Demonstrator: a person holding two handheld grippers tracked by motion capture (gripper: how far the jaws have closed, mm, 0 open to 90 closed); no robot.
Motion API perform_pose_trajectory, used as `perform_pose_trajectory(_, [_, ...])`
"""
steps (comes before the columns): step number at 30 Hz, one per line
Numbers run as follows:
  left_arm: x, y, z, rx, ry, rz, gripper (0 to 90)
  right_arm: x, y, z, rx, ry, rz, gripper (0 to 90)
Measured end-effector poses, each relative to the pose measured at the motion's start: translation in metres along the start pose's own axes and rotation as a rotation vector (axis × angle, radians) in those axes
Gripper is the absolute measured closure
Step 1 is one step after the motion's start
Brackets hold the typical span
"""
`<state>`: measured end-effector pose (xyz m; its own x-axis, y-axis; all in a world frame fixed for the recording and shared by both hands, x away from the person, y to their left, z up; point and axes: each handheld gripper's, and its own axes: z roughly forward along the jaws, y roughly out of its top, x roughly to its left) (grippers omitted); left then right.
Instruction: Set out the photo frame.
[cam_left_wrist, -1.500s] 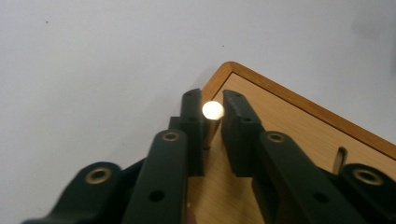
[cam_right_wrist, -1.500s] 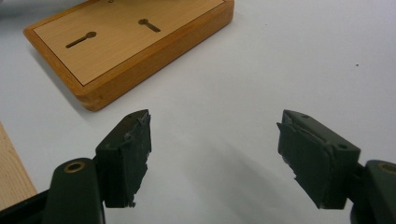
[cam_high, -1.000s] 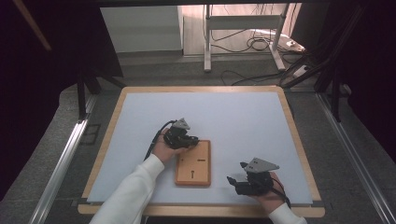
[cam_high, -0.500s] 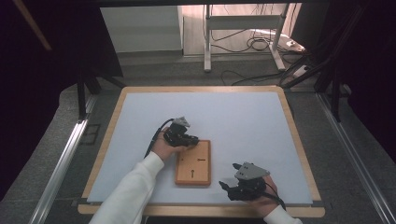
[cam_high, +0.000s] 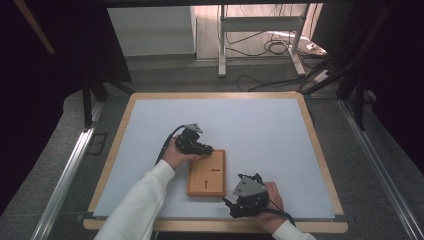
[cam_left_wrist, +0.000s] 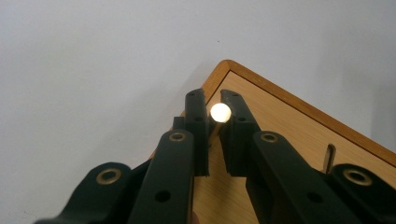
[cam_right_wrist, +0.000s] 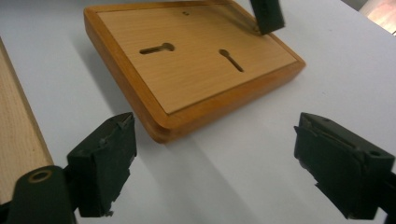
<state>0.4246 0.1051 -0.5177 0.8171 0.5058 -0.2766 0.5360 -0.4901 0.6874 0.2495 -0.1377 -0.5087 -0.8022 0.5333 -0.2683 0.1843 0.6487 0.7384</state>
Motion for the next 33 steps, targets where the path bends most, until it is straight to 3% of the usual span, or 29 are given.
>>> perform_pose_trajectory(1, [0.000, 0.000, 0.000, 0.000, 0.000, 0.000, 82.7, 0.000, 0.000, 0.000, 0.000, 0.000, 0.000, 12.0])
perform_pose_trajectory(4, [0.001, 0.001, 0.000, 0.002, -0.004, -0.002, 82.7, 0.010, 0.007, 0.012, 0.022, -0.016, -0.062, 10.3])
perform_pose_trajectory(8, [0.002, 0.001, 0.000, 0.007, -0.010, -0.008, 82.8, 0.015, 0.012, 0.019, 0.026, -0.017, -0.088, 10.3])
perform_pose_trajectory(15, [0.004, 0.002, 0.000, 0.011, -0.027, -0.022, 82.6, 0.027, 0.018, 0.036, 0.067, -0.066, -0.154, 11.0])
perform_pose_trajectory(21, [0.004, 0.003, 0.000, 0.015, -0.024, -0.028, 82.9, 0.029, 0.021, 0.043, 0.069, -0.105, -0.183, 12.8])
perform_pose_trajectory(22, [0.004, 0.003, 0.000, 0.014, -0.021, -0.030, 83.0, 0.030, 0.021, 0.045, 0.062, -0.125, -0.207, 13.0])
perform_pose_trajectory(24, [0.005, 0.003, 0.000, 0.012, -0.023, -0.033, 83.0, 0.031, 0.022, 0.045, 0.058, -0.131, -0.217, 14.5])
perform_pose_trajectory(27, [0.004, 0.002, 0.000, 0.002, -0.007, -0.033, 83.7, 0.035, 0.024, 0.043, 0.035, -0.159, -0.280, 21.4])
perform_pose_trajectory(33, [0.002, 0.003, 0.000, -0.003, 0.015, -0.029, 84.0, 0.032, 0.027, 0.039, 0.015, -0.171, -0.300, 32.5])
